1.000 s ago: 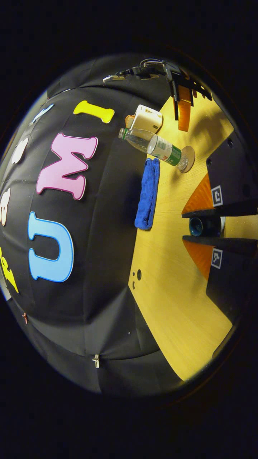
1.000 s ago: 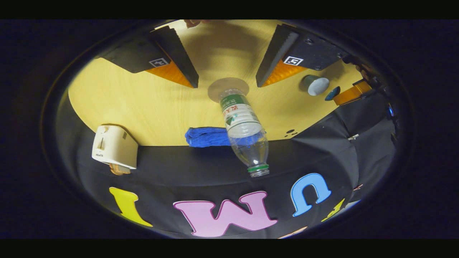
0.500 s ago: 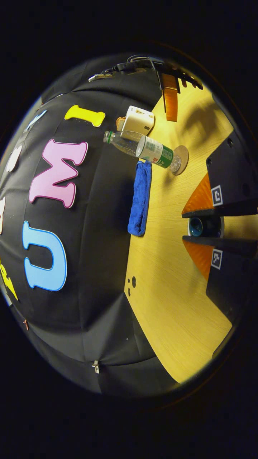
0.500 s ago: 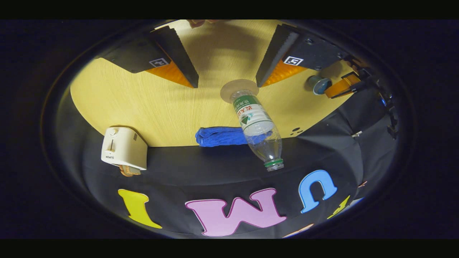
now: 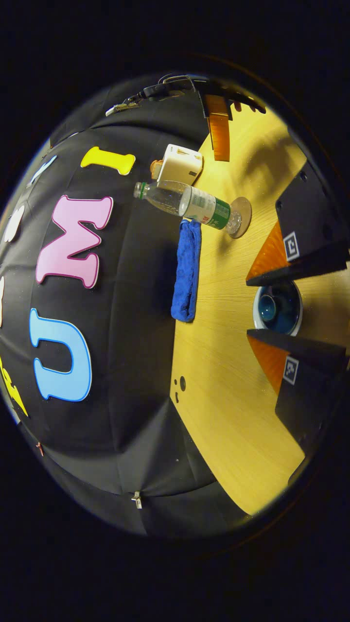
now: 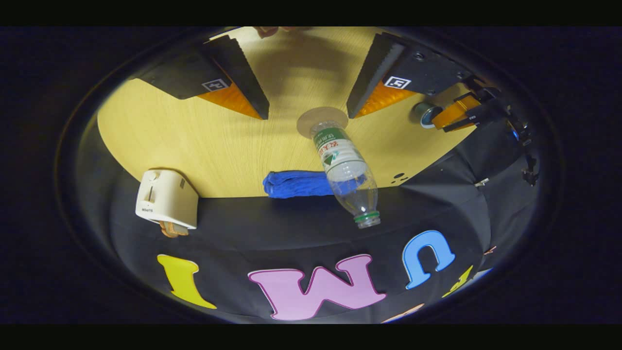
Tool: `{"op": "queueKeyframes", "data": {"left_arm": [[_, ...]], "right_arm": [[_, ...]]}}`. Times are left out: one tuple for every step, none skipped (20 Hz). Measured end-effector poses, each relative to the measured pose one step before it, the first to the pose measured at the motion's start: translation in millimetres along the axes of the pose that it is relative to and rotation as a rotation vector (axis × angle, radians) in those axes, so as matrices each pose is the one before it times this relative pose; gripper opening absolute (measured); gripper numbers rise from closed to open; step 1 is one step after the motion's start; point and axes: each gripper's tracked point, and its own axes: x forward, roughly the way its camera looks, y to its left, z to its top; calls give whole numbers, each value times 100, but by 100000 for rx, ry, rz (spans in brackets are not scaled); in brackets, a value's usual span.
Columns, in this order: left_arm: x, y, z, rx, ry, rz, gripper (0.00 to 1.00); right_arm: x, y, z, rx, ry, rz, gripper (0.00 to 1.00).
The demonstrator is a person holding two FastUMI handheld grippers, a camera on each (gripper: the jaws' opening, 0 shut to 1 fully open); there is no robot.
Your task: Open the teacup lid with one hand, grasp the water bottle and pour water into the teacup with the other hand; after pouring, place the water bottle on the coaster and then close the teacup lid.
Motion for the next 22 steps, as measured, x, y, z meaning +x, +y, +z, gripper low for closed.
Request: {"op": "queueKeyframes", "data": {"left_arm": [[-539,44,878,99,-863,-178,62],[-552,-29,900,-162,-755,19,83],[-503,12,990,-131,-667,244,90],[-660,-70,1129,87,-460,102,96],[-662,-37,1061,464,-647,331,96],[-666,-109,1410,586,-919,51,96],[-774,-329,1408,838,-1053,-654,96],[-871,-319,1514,1204,-903,-496,96],[-754,-255,1333,1040,-774,-619,95],[-802,-334,1426,654,-823,-740,95],[-733,-351,1290,328,-863,-398,96],[-632,-340,1119,-256,-461,-439,95],[-605,-406,984,-846,-347,-217,95],[-593,-384,926,-893,-843,-123,96],[-431,-369,791,-1052,-819,-55,95],[-378,-406,538,-1236,-532,-147,96],[-400,-227,103,-2345,78,749,95],[-350,-63,326,-2768,-466,1528,96],[-309,17,337,-2071,-735,1479,95],[-333,-209,232,-1288,-598,555,96],[-197,-424,-3,-90,-76,-564,95],[-389,-325,258,1003,-541,-1284,96]], "right_arm": [[-482,-177,750,-479,-365,-871,99],[-566,-299,712,322,-620,-2161,99],[-841,11,801,336,-1172,-758,99],[-889,52,624,-338,-1326,-1119,99],[-853,-208,595,-1005,-755,-1662,99],[-1055,-215,296,-1153,-213,-1133,99],[-829,42,464,-722,259,-299,99],[-897,345,455,-724,337,1047,99],[-776,184,518,-353,115,399,99],[-940,155,487,-319,-172,832,99],[-793,87,604,-133,-672,-34,99],[-799,39,411,263,-548,-53,99],[-629,255,387,428,-444,496,99],[-689,307,260,439,-398,491,99],[-557,280,343,172,-431,598,99],[-676,377,210,-41,-745,767,99],[-573,372,417,-252,-1036,841,99],[-580,416,321,-581,-1405,746,99],[-424,103,519,-898,-1756,-79,99],[-520,56,393,-684,-1772,-237,99],[-419,54,478,-442,-1698,-260,99],[-416,-19,375,-182,-1621,-772,99]]}}
